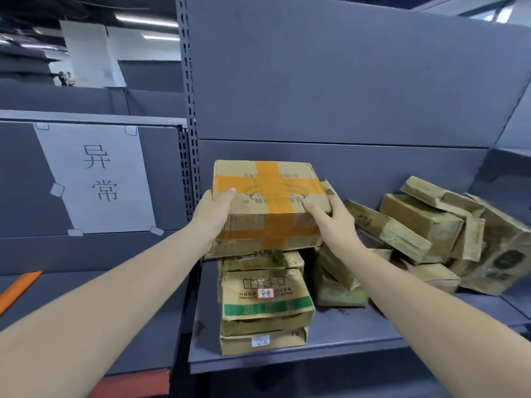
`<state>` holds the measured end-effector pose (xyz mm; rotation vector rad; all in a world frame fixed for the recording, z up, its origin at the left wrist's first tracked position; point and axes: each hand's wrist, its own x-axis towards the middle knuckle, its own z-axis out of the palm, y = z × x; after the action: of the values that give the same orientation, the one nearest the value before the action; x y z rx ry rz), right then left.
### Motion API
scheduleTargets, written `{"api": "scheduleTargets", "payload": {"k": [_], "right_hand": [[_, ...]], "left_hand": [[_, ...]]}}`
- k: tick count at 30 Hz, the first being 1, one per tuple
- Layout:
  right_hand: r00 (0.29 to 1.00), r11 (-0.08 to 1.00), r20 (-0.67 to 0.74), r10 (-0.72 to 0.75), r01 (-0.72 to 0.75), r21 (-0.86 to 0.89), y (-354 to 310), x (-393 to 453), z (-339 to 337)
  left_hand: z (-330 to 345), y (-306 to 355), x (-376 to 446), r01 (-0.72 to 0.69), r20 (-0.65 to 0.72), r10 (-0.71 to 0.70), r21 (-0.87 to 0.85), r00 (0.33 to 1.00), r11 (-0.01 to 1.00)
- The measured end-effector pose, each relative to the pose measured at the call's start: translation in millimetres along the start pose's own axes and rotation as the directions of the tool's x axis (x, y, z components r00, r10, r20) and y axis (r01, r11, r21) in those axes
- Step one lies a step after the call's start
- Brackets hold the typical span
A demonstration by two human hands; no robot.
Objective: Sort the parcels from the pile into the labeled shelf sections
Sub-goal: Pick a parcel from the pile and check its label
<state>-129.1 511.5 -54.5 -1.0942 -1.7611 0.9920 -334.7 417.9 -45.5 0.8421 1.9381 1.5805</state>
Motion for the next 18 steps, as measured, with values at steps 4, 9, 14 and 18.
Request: {"api": "scheduleTargets", "payload": {"k": [4, 9, 14, 18], "right_hand": [[1.0, 0.998, -0.012, 0.022, -0.021, 0.061, 3.3, -17.2, -2.3], [0.999, 0.997, -0.031, 0.029, -0.027, 0.066, 8.4, -43.3, -5.4], [0.997, 0.997, -0.007, 0.075, -0.075, 0.009, 21.3, -70.5, -4.5], [0.992, 0.99, 0.021, 0.127, -0.126, -0.068, 36.4, -80.5, -2.3]], "left_hand": [[-5.7, -8.3, -15.1, -0.042, 0.051, 0.041, 0.017, 0.998, 0.999], [-12.2, -27.7, -40.1, -0.068, 0.132, 0.058, 0.066, 0.99, 0.996], [-17.2, -46.6, -74.1, -0.191, 0.192, 0.15, 0.217, 0.97, 0.957], [-18.8, -64.5, -90.9, -0.174, 0.223, 0.107, 0.304, 0.969, 0.937]]}}
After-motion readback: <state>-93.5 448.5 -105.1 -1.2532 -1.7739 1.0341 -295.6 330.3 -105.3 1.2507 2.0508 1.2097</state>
